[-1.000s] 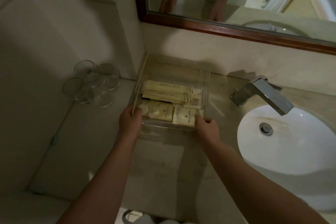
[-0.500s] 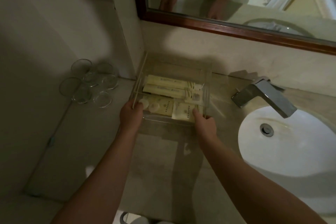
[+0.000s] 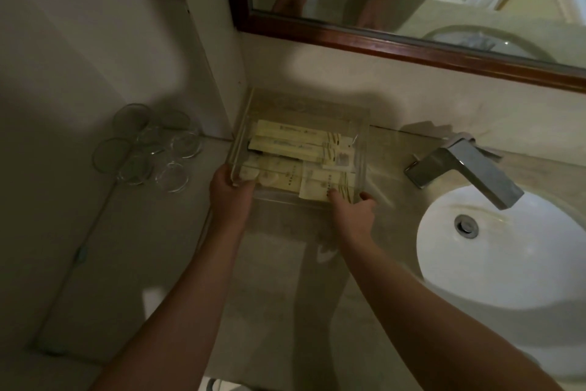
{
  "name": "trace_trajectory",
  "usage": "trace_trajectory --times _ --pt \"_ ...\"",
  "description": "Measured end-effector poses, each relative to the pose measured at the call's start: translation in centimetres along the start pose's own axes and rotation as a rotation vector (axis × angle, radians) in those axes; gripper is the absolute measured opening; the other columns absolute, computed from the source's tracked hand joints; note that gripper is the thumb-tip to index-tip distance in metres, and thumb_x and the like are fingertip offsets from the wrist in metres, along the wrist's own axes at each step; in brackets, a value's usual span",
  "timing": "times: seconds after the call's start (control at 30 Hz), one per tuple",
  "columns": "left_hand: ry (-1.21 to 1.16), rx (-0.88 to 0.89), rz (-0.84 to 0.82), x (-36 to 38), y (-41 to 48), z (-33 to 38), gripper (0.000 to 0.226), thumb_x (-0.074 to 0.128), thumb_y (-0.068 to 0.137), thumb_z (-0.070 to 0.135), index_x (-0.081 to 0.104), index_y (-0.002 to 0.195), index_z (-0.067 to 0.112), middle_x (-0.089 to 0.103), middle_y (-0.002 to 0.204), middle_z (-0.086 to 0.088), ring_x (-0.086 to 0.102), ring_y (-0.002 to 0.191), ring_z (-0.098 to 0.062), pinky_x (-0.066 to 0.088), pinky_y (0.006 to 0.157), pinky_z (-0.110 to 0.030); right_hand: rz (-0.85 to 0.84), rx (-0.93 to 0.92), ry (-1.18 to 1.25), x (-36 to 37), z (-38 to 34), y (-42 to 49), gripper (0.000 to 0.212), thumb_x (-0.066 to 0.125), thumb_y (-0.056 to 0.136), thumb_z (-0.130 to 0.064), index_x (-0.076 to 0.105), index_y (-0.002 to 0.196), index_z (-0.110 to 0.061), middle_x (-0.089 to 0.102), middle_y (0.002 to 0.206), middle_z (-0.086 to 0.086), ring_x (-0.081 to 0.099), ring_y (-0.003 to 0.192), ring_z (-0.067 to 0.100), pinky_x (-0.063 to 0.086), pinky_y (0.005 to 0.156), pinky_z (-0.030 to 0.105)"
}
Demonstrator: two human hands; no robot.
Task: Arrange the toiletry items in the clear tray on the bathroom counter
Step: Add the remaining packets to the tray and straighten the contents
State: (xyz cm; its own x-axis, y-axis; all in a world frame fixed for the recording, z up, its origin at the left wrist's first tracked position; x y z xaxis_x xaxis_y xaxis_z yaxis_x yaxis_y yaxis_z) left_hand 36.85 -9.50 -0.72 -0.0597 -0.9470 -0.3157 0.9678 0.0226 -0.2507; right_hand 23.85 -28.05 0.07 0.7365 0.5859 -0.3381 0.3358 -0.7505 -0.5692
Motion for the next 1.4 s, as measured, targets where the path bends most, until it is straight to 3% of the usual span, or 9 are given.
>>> trace_trajectory --times 0.13,0.23,0.37,0.5,0.7,0.93,1.1,1.3,1.4 --pt "0.015 0.019 -0.052 0.2 0.7 -1.2 0.043 0.07 0.071 0.018 0.059 0.11 0.034 0.067 0.111 0.004 0.064 0.097 -0.007 0.054 0.089 -0.029 0.005 -0.056 -0.038 0.3 -0.3 0.5 0.07 0.068 0.087 -0.03 0.031 0.142 -0.006 0.053 0.135 0.015 0.055 0.122 0.03 0.044 0.092 0.031" --pt "0.076 0.015 -0.079 0.4 1.2 -1.5 0.07 0.07 0.069 0.014 0.046 0.134 0.027 0.06 0.127 0.0 0.059 0.111 -0.012 0.048 0.1 -0.033 0.013 -0.109 -0.092 0.3 -0.3 0.9 0.065 0.068 0.086 -0.034 0.036 0.136 -0.008 0.058 0.128 0.012 0.059 0.117 0.029 0.049 0.097 0.037" --pt "0.1 0.003 -0.092 0.5 1.9 -2.1 0.084 0.074 0.067 0.01 0.039 0.142 0.022 0.055 0.135 -0.004 0.057 0.117 -0.016 0.045 0.102 -0.031 -0.045 -0.165 -0.11 0.1 -0.1 1.1 0.067 0.069 0.084 -0.038 0.037 0.136 -0.011 0.056 0.117 0.002 0.058 0.111 0.021 0.049 0.094 0.033" --pt "0.106 -0.008 -0.077 0.7 2.5 -2.5 0.084 0.078 0.065 0.015 0.04 0.14 0.021 0.058 0.127 -0.006 0.061 0.106 -0.016 0.049 0.097 -0.034 -0.1 -0.227 -0.155 -0.5 0.2 1.1 0.065 0.073 0.082 -0.032 0.04 0.135 -0.015 0.059 0.119 -0.002 0.06 0.106 0.015 0.054 0.09 0.034" --pt "0.049 -0.002 -0.07 1.1 3.0 -2.9 0.079 0.077 0.067 0.013 0.042 0.138 0.021 0.056 0.13 -0.005 0.062 0.104 -0.01 0.046 0.075 -0.005 -0.007 -0.224 -0.149 -0.1 -0.8 1.2 0.058 0.068 0.085 -0.026 0.04 0.134 -0.01 0.053 0.11 0.0 0.057 0.101 0.018 0.05 0.081 0.03" --pt "0.106 0.02 0.031 1.5 3.3 -2.8 0.077 0.071 0.053 0.04 0.051 0.125 0.021 0.06 0.118 -0.005 0.063 0.1 -0.018 0.053 0.091 -0.039 0.006 -0.229 -0.119 0.9 -0.1 1.0 0.071 0.072 0.083 -0.022 0.032 0.139 -0.008 0.048 0.11 -0.002 0.053 0.106 0.015 0.049 0.095 0.033" --pt "0.185 0.066 0.11 1.9 2.8 -1.9 0.072 0.079 0.067 0.023 0.047 0.129 0.009 0.053 0.126 -0.013 0.056 0.111 -0.027 0.046 0.098 -0.037 0.037 -0.274 -0.248 0.7 0.2 1.6 0.076 0.075 0.081 -0.037 0.033 0.137 -0.008 0.061 0.12 0.01 0.062 0.111 0.027 0.053 0.092 0.044" --pt "0.262 0.113 0.161 2.3 2.8 -1.4 0.071 0.08 0.066 0.027 0.048 0.126 0.008 0.051 0.124 -0.014 0.054 0.111 -0.031 0.045 0.096 -0.038 0.093 -0.23 -0.343 -0.1 -0.6 2.2 0.071 0.071 0.077 -0.056 0.041 0.123 -0.009 0.064 0.117 0.012 0.062 0.107 0.034 0.049 0.08 0.039" --pt "0.28 0.109 0.155 2.2 2.3 -1.3 0.071 0.08 0.066 0.027 0.048 0.126 0.007 0.052 0.124 -0.015 0.054 0.111 -0.032 0.046 0.095 -0.039 0.038 -0.232 -0.358 -0.6 -0.9 2.2 0.068 0.07 0.081 -0.05 0.042 0.125 -0.007 0.063 0.122 0.012 0.061 0.111 0.033 0.045 0.079 0.035"
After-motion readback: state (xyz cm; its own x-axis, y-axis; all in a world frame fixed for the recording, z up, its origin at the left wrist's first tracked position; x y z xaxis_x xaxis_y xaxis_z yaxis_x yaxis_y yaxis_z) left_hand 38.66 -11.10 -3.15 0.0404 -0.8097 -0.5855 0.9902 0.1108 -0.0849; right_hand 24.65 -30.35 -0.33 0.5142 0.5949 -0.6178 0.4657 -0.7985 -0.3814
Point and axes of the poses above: each hand's wrist, its own y-axis towards the middle knuckle, its own x-axis out of the palm, z = x × y, the point moved 3 cm from there along y, towards the middle knuckle
